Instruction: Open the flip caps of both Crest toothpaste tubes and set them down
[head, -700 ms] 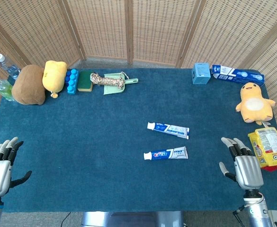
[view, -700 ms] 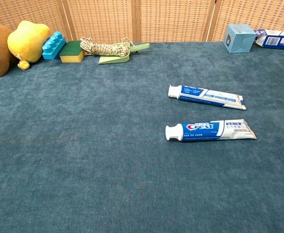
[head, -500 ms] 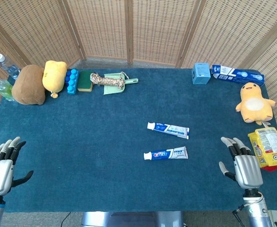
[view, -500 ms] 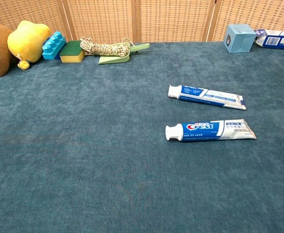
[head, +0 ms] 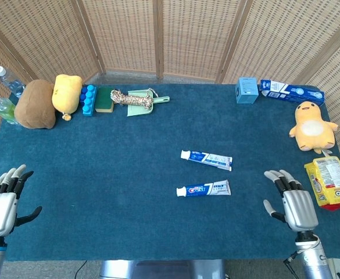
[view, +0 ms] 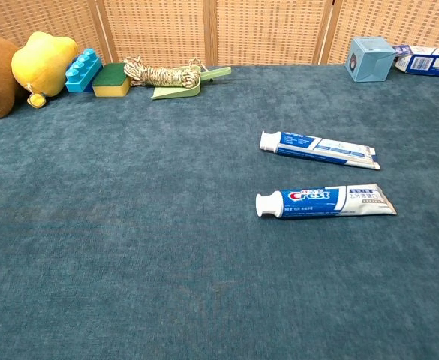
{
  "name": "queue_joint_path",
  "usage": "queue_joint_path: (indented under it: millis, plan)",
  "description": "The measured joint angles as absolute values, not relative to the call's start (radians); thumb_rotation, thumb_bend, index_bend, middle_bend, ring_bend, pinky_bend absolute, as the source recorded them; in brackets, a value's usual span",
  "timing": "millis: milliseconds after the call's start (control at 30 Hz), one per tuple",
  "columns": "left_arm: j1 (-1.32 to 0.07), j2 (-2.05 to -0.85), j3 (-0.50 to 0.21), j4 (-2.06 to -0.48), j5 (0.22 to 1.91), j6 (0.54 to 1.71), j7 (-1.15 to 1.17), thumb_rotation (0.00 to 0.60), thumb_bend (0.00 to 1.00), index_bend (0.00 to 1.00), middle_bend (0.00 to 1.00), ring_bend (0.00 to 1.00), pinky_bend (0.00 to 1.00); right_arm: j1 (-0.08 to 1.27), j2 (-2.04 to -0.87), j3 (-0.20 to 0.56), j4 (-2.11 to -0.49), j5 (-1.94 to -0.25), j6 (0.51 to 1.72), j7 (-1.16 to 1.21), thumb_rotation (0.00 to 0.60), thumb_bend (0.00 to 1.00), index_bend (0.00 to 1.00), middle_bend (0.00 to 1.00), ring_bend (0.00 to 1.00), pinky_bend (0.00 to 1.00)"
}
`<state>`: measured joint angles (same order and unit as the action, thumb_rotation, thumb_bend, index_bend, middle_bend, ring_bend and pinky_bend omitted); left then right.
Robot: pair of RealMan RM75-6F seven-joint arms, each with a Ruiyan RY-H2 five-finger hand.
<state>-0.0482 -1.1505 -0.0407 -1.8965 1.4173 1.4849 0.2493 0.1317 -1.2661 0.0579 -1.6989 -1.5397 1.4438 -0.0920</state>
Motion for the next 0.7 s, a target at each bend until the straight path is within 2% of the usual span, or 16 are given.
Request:
queue_joint_path:
  millis: [367, 700]
  plan:
    - [-0.110, -1.148, -0.080, -1.914, 1.419, 1.435, 0.239, 0.600, 0.17, 0.16, 0.07, 0.02, 0.06, 0.219, -1.280, 0.055, -1.725, -1.525, 1.289, -0.096, 0.600, 0.32, 0.26, 0.22, 0.12, 0.25]
    - [-0.154, -1.149, -0.099, -1.927, 1.402, 1.396, 0.247, 0.600, 0.17, 0.16, 0.06, 0.02, 0.06, 0.331, -1.361, 0.093, -1.728, -1.445, 1.145, -0.216, 0.600, 0.31, 0.27, 0.21, 0.10, 0.25]
